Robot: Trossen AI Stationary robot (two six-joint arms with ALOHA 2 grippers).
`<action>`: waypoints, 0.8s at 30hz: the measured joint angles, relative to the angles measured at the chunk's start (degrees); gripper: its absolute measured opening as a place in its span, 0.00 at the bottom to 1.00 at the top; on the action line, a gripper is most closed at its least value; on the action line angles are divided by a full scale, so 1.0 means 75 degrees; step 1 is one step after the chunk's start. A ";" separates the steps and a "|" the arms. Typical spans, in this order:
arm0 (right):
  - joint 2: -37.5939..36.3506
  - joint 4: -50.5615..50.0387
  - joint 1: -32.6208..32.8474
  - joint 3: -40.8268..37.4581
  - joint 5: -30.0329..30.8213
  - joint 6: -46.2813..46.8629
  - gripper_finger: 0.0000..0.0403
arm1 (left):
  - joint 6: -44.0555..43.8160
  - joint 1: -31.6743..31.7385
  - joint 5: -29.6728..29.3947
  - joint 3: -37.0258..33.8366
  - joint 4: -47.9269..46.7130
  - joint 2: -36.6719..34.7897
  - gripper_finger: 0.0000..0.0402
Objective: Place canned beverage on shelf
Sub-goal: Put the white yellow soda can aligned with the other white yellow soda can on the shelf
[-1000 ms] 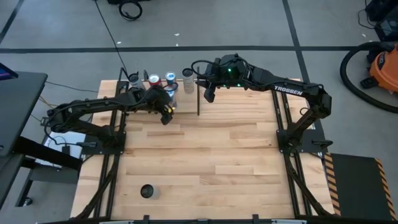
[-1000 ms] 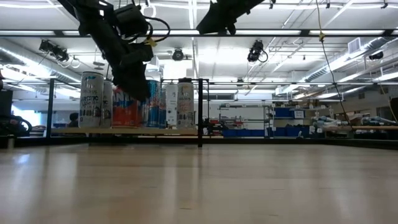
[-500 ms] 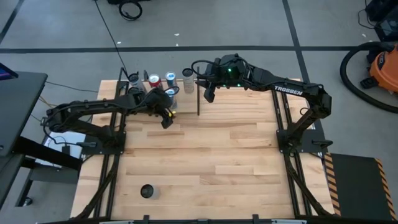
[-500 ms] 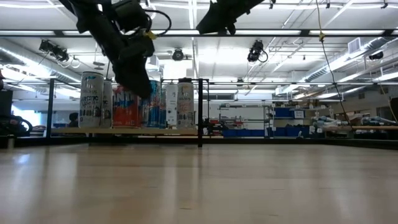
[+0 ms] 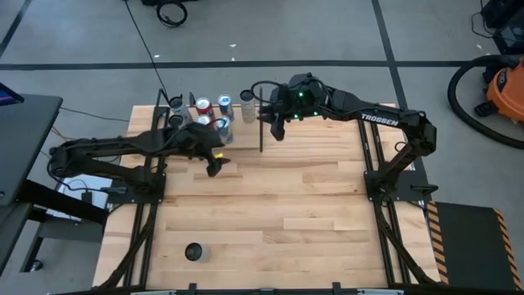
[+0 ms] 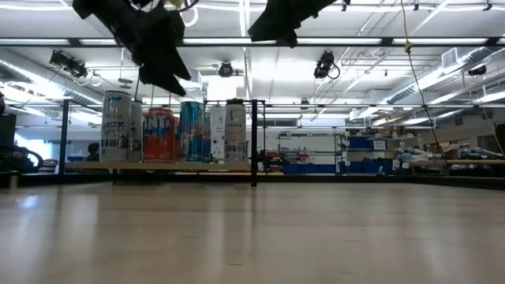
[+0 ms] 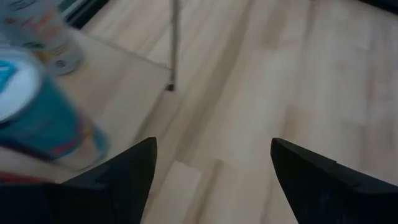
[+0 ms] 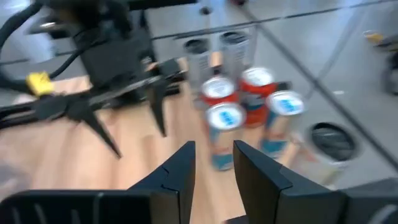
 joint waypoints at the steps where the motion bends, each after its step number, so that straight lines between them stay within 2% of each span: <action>1: 0.0000 -0.0063 0.0050 0.0000 -0.0128 0.0042 0.29 | -0.0005 -0.0144 0.0000 0.0000 0.0033 -0.0043 0.79; 8: 0.0000 -0.0272 0.0666 0.0000 -0.0209 0.0234 0.29 | -0.0426 -0.1185 0.0003 0.0000 0.0134 -0.0081 0.79; 12: 0.0000 -0.0817 0.1136 0.0000 -0.0203 0.0082 0.29 | -0.0848 -0.1830 0.0002 0.0000 0.0132 -0.0081 0.79; 19: 0.0000 -0.1848 0.1956 0.0000 0.0525 0.0238 0.29 | -0.1600 -0.2968 -0.0037 0.0000 0.0177 -0.0081 0.79; 24: 0.0000 -0.2184 0.2485 0.0000 0.1127 0.0544 0.29 | -0.2010 -0.3486 -0.0077 0.0000 0.0187 -0.0081 0.79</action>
